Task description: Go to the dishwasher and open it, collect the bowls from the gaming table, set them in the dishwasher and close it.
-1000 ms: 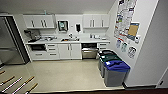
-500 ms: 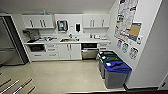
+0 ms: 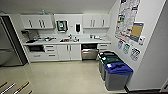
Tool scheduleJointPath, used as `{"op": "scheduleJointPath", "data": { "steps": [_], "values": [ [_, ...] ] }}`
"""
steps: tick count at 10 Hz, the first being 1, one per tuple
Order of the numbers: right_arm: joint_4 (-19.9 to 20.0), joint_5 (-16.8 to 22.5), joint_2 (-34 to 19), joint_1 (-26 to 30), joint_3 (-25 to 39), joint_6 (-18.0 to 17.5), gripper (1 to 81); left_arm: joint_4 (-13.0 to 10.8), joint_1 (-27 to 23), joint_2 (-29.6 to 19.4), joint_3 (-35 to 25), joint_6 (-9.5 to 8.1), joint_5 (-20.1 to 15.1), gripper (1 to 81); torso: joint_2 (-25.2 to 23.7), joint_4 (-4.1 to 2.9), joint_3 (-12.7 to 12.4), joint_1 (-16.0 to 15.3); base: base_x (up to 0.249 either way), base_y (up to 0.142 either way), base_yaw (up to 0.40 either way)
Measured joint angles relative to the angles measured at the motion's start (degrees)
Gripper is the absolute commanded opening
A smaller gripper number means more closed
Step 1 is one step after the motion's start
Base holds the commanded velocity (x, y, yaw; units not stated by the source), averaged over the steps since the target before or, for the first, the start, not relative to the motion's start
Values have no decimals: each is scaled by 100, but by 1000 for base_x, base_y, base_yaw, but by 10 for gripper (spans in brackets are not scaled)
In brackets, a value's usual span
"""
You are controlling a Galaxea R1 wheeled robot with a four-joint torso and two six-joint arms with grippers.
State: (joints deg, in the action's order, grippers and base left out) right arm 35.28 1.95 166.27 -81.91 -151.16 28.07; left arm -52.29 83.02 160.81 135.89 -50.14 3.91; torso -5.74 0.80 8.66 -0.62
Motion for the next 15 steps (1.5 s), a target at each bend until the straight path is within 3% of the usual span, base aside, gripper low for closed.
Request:
{"op": "scheduleJointPath", "data": {
  "steps": [8,15],
  "values": [
    [0,2,-2,-1,0,1,10,0,0,0,0,0,0,10,0,0,-2,0,100,0,0],
    [0,2,-6,-4,-7,1,10,0,-13,0,0,0,30,10,0,0,-2,0,101,50,0]
  ]
}}
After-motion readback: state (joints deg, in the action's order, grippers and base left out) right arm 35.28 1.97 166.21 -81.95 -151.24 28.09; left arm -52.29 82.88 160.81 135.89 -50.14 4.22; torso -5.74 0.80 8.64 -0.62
